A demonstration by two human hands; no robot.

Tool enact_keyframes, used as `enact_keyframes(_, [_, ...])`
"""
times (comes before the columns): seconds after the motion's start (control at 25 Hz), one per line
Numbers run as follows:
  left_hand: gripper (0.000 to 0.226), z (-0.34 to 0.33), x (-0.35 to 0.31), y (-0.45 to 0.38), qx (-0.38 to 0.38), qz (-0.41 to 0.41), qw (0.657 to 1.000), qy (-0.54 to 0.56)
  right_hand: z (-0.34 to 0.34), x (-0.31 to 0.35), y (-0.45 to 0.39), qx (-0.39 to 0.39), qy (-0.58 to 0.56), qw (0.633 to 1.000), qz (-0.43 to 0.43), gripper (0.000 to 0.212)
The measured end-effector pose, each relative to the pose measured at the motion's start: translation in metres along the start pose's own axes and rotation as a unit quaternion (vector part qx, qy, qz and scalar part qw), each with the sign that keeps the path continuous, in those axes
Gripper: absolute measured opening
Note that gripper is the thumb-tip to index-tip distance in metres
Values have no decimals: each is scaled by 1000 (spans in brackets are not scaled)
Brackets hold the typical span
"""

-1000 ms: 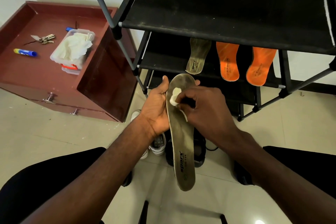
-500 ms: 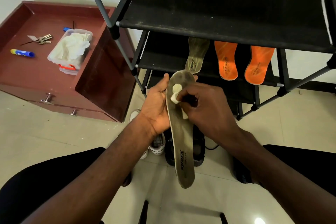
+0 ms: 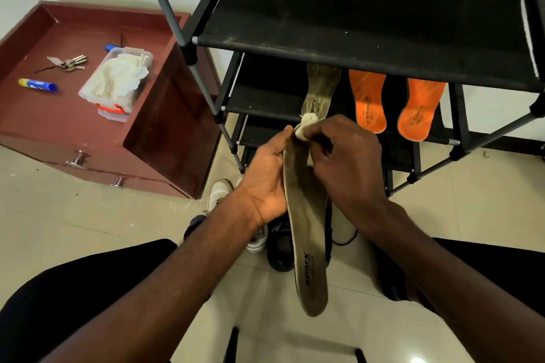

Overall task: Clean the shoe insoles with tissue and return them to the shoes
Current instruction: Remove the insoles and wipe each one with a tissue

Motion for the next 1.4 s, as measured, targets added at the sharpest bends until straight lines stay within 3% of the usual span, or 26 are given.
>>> enact_keyframes(0.08, [42, -2, 5, 1, 1, 7, 1000, 1, 0, 3, -5, -14, -36, 999, 0, 16])
enact_keyframes(0.24, [47, 5, -5, 6, 15, 9, 1000, 24, -8, 10, 2, 157, -40, 986, 25, 19])
enact_keyframes(0.28, [47, 6, -6, 6, 19, 11, 1000, 20, -7, 8, 1, 167, -15, 985, 30, 20])
enact_keyframes(0.44, [42, 1, -1, 3, 25, 17, 1000, 5, 5, 5, -9, 76, -10, 997, -9, 24])
enact_keyframes(0.56, [52, 6, -6, 0, 38, 16, 998, 37, -10, 20, 8, 159, -88, 983, -2, 22])
enact_keyframes(0.64, [54, 12, -9, -2, 20, 8, 999, 44, -12, 22, 19, 209, -53, 976, 39, 20])
enact_keyframes(0.76, [51, 7, -9, 0, 26, 1, 999, 31, -4, 1, 7, 121, 21, 992, 13, 24])
enact_keyframes(0.84, [47, 3, -6, -1, 24, 0, 999, 26, -3, 0, 1, 59, -5, 998, -22, 25])
enact_keyframes(0.92, [50, 3, -5, 1, 24, 6, 999, 42, -11, 9, 3, 71, -65, 995, -18, 21])
enact_keyframes(1.0, [54, 8, -5, 1, 26, 12, 998, 56, -15, 16, 9, 150, -111, 982, -19, 18])
enact_keyframes(1.12, [56, 15, -5, -1, 24, 5, 998, 60, -14, 16, 12, 218, -67, 973, 20, 18])
enact_keyframes(1.28, [48, 7, 1, -2, 22, 22, 999, 40, -15, 8, -1, 139, 33, 987, 74, 18])
enact_keyframes(1.4, [48, -3, 1, 4, 27, 21, 999, 21, -6, -5, -13, 82, 63, 993, 62, 18])
Point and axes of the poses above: each hand's wrist, its own y-axis away from the middle knuckle, its own z-axis out of the back of the hand, x = y × z, the point moved 5 cm from there along -y, towards the middle knuckle, and after that the axes turned 6 degrees about -y, right-handed, at the moved point
